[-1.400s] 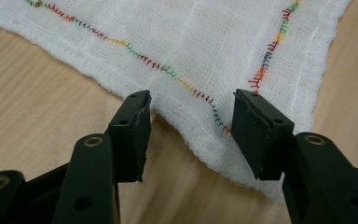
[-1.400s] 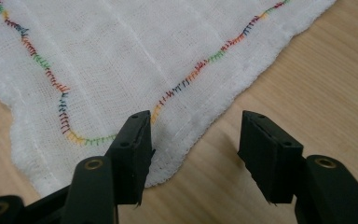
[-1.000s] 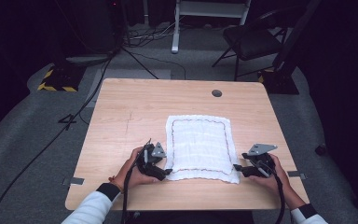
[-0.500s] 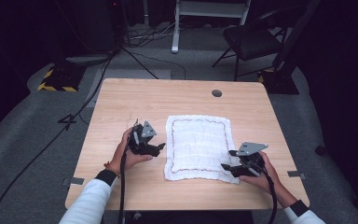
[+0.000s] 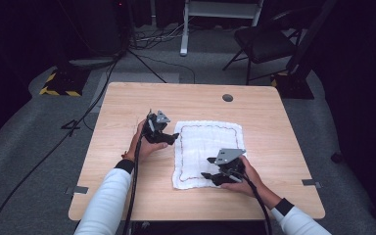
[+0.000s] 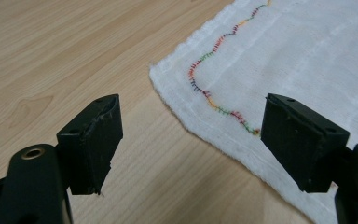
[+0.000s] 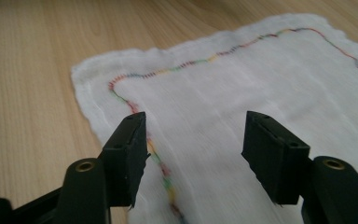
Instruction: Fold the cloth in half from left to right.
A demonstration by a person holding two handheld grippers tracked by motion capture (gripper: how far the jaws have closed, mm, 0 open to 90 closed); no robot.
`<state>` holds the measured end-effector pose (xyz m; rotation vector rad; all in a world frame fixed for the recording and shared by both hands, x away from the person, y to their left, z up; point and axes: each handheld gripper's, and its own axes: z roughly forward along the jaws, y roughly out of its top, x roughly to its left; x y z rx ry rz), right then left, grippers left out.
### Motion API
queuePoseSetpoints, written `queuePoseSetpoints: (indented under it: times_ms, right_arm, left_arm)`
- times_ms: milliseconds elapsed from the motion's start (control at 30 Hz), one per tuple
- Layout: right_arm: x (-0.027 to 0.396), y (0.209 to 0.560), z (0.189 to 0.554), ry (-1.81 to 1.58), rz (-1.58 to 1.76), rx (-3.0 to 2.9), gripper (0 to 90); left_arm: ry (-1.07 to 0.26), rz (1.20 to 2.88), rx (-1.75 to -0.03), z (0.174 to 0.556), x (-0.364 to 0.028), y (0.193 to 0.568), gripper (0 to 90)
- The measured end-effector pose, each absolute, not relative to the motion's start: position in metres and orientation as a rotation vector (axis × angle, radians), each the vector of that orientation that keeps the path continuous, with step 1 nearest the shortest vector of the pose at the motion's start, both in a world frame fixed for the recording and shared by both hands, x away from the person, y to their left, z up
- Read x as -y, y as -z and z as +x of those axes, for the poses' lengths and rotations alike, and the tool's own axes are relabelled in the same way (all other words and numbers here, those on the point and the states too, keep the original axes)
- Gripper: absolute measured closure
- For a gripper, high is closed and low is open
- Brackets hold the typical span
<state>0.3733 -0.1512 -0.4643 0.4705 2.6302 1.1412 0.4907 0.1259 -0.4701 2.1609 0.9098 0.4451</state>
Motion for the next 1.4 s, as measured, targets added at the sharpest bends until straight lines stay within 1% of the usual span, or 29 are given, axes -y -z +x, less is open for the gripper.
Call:
queuePoseSetpoints:
  times_ms: [167, 267, 333, 433, 500, 633, 700, 800, 867, 933, 967, 1033, 1067, 1100, 1133, 1167, 1267, 1400]
  right_arm:
    - [0.117, 0.471, 0.366, -1.148, 0.364, -2.687, 40.9]
    - [0.101, 0.478, 0.361, -1.142, 0.311, -2.720, 41.3]
    - [0.092, 0.481, 0.358, -1.137, 0.290, -2.737, 41.6]
    - [0.082, 0.486, 0.356, -1.125, 0.266, -2.750, 43.3]
    - [0.078, 0.488, 0.354, -1.133, 0.264, -2.744, 45.4]
    - [0.071, 0.493, 0.354, -1.117, 0.252, -2.757, 46.4]
    - [0.069, 0.495, 0.354, -1.129, 0.272, -2.758, 47.4]
    - [0.070, 0.495, 0.355, -1.126, 0.277, -2.762, 52.3]
    - [0.071, 0.495, 0.355, -1.129, 0.293, -2.760, 58.9]
    - [0.071, 0.494, 0.356, -1.120, 0.313, -2.752, 67.7]
    - [0.072, 0.494, 0.356, -1.112, 0.328, -2.748, 72.2]
    - [0.073, 0.493, 0.358, -1.097, 0.347, -2.739, 78.7]
    - [0.073, 0.493, 0.358, -1.094, 0.350, -2.735, 79.7]
    - [0.073, 0.493, 0.358, -1.090, 0.349, -2.730, 80.6]
    - [0.072, 0.493, 0.356, -1.083, 0.343, -2.720, 81.9]
    - [0.072, 0.493, 0.355, -1.070, 0.337, -2.713, 82.3]
    - [0.071, 0.493, 0.354, -1.065, 0.331, -2.704, 83.3]
    - [0.070, 0.491, 0.354, -1.068, 0.302, -2.708, 83.9]
  left_arm:
    - [-0.473, 2.175, -0.941, 0.505, -0.119, 0.479, 21.2]
    - [-0.468, 2.165, -0.968, 0.514, -0.118, 0.482, 21.2]
    - [-0.434, 2.133, -1.008, 0.520, -0.117, 0.485, 21.1]
    - [-0.408, 2.114, -1.031, 0.527, -0.117, 0.489, 20.9]
    - [-0.416, 2.113, -1.044, 0.530, -0.116, 0.493, 20.5]
    - [-0.408, 2.161, -1.060, 0.534, -0.113, 0.500, 20.1]
    - [-0.400, 2.153, -1.068, 0.534, -0.113, 0.502, 19.6]
    - [-0.385, 2.152, -1.068, 0.535, -0.115, 0.502, 19.7]
    - [-0.378, 2.151, -1.053, 0.535, -0.115, 0.502, 21.1]
    - [-0.366, 2.162, -1.024, 0.534, -0.115, 0.500, 32.1]
    - [-0.355, 2.162, -1.019, 0.533, -0.115, 0.499, 35.5]
    - [-0.332, 2.166, -0.991, 0.532, -0.115, 0.498, 52.0]
    - [-0.326, 2.164, -0.986, 0.532, -0.115, 0.498, 55.6]
    - [-0.309, 2.165, -0.976, 0.532, -0.116, 0.498, 61.0]
    - [-0.290, 2.163, -0.969, 0.532, -0.116, 0.498, 69.0]
    - [-0.276, 2.156, -0.967, 0.532, -0.117, 0.498, 73.2]
    - [-0.253, 2.163, -0.954, 0.530, -0.119, 0.498, 82.7]
    - [-0.264, 2.171, -0.951, 0.527, -0.121, 0.497, 85.7]
